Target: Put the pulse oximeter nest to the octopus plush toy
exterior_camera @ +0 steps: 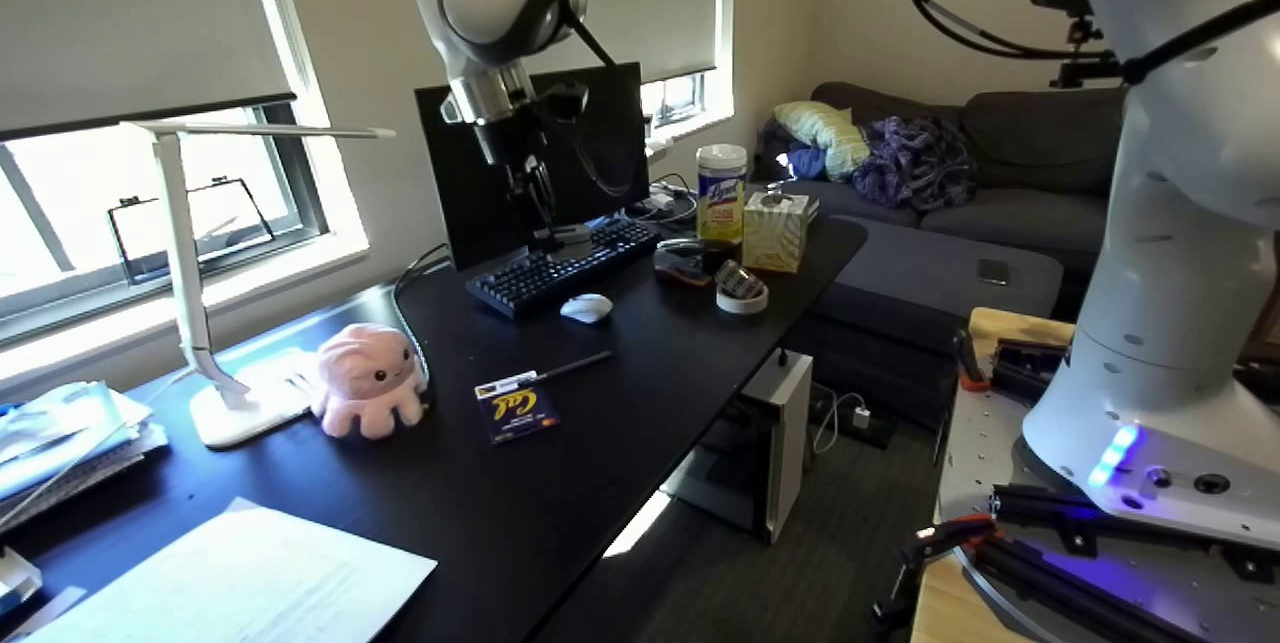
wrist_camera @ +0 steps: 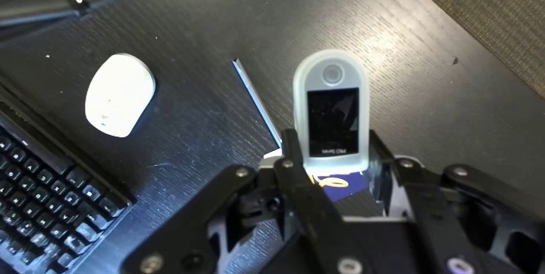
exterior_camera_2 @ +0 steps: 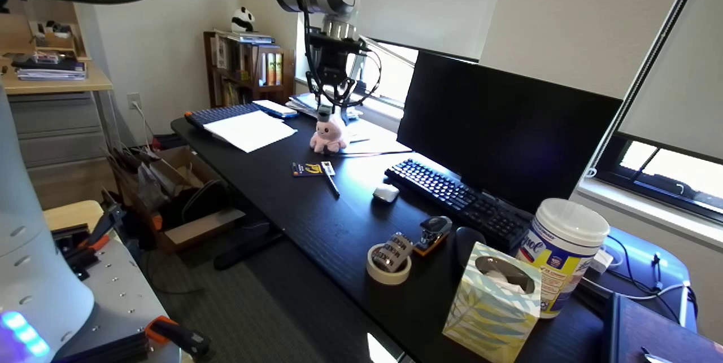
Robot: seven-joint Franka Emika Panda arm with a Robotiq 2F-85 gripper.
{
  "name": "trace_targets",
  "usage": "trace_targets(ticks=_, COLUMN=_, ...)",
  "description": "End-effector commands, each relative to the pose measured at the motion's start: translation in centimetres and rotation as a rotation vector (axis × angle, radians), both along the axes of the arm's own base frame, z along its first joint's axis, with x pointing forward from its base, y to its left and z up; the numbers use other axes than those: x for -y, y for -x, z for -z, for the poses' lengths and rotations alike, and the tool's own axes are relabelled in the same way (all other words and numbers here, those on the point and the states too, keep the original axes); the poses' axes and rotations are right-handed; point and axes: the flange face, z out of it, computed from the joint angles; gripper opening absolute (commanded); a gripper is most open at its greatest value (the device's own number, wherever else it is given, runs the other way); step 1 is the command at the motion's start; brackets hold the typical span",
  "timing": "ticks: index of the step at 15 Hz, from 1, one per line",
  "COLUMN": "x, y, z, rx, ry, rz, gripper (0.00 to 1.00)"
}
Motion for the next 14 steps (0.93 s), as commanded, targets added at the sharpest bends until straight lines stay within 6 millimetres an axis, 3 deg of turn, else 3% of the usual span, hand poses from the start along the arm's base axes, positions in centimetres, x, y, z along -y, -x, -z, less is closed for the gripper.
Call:
trace_targets(ticks=1, x=0.0, y=0.0, z=0.3, rx=-0.006, ry=0.001, rz=0.001, gripper=0.38)
trace_targets(ticks=2, x=0.2, y=-0.4, z=0.8, rx=-0.014, ry=-0.005, rz=0.023, gripper=0.13)
trace_targets(ticks=8, x=-1.9, y=-6.0, z=1.7, rx=0.051, ry=0.069, rz=0.099, gripper=0.13)
trace_targets(ticks=14, x=-5.1, y=-9.0, z=8.5, rx=0.045, ry=0.033, rz=0.159, gripper=0.13)
